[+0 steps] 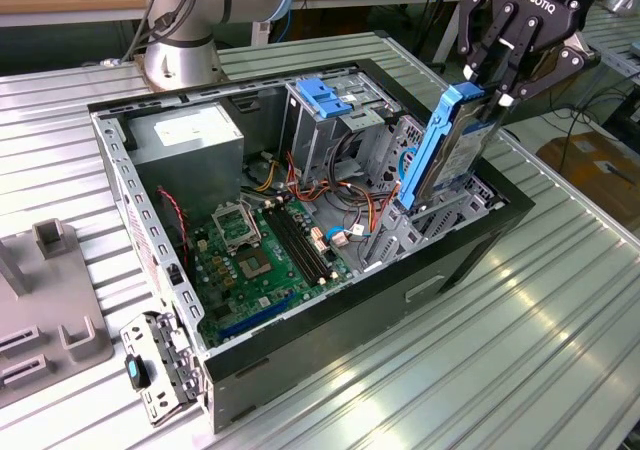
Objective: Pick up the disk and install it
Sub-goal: 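Insert the disk into the insertion slot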
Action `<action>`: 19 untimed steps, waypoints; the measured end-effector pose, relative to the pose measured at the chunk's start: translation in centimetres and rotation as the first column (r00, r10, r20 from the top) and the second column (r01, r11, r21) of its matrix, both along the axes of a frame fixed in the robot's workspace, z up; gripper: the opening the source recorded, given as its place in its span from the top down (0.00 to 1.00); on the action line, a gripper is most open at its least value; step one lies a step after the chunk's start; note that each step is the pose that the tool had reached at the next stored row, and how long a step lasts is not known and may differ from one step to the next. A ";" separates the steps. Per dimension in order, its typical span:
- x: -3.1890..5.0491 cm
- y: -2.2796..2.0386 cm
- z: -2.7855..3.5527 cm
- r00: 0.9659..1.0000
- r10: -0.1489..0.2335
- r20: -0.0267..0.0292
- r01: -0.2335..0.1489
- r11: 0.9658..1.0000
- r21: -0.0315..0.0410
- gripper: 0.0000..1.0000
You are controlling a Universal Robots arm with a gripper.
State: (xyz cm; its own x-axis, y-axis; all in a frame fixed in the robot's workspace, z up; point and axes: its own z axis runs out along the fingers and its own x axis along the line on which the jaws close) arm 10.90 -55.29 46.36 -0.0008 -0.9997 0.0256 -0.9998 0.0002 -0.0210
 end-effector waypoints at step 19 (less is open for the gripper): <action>0.00 0.00 0.00 1.000 0.000 -0.016 0.000 1.000 0.000 0.65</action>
State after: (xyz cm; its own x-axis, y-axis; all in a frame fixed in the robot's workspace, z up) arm 10.90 -55.29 46.36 -0.0004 -0.9997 0.0256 -1.0000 0.0002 -0.0051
